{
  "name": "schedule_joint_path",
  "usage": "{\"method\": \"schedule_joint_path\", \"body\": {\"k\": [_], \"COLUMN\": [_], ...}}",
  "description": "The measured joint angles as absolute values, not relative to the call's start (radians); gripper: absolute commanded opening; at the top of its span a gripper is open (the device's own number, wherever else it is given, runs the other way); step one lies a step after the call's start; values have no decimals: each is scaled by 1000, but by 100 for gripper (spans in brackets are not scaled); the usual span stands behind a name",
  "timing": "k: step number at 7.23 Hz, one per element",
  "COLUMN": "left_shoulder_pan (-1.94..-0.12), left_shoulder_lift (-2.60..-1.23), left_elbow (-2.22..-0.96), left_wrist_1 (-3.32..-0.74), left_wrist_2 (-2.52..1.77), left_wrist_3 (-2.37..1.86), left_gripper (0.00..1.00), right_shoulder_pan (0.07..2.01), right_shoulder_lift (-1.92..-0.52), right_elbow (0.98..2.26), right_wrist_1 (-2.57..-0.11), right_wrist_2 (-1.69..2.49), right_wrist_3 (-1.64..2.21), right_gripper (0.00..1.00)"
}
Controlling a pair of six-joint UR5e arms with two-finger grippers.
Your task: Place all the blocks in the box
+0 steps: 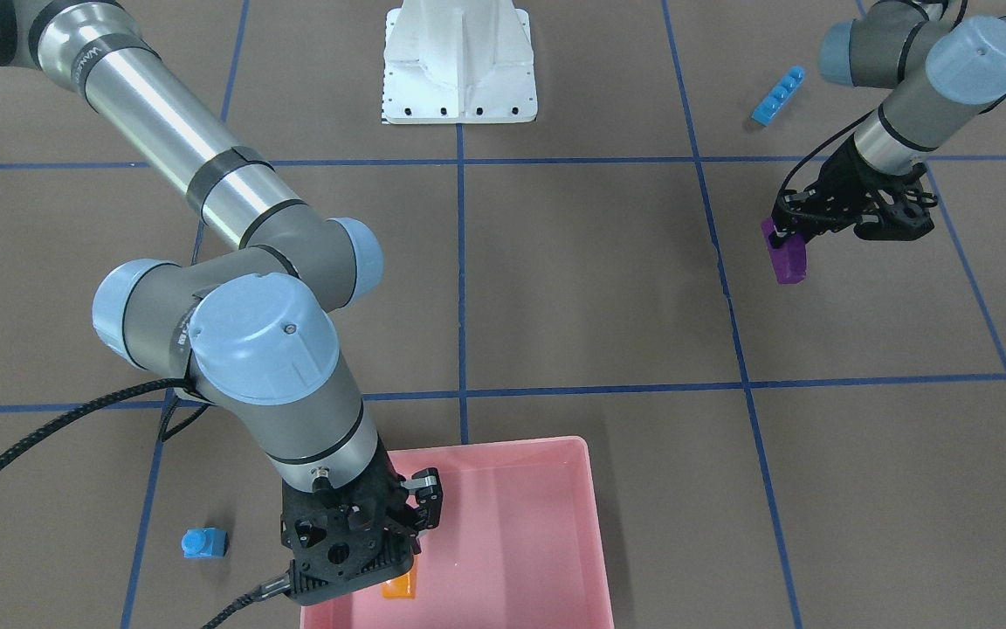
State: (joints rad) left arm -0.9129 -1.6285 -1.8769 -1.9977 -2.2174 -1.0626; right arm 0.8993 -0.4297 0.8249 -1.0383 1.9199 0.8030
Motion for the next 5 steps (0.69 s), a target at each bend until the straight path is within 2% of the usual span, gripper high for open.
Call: {"method": "schedule_joint_path", "body": {"k": [3, 5], "left_shoulder_pan": [-1090, -1170], "left_shoulder_lift": [-1879, -2051], "left_elbow": [-1868, -1852], "left_wrist_1": [-1743, -1593], "left_wrist_2": [-2362, -2452], "left_wrist_3": [-1040, -1055], "left_gripper": [0, 0], "right_shoulder_pan": [945, 1030], "right_shoulder_lift": [-403, -429], "right_elbow": [843, 967], "right_wrist_1": [-1101, -1358], "right_wrist_2": [2013, 2124], "right_wrist_3": [869, 757], "right_gripper": [100, 100]}}
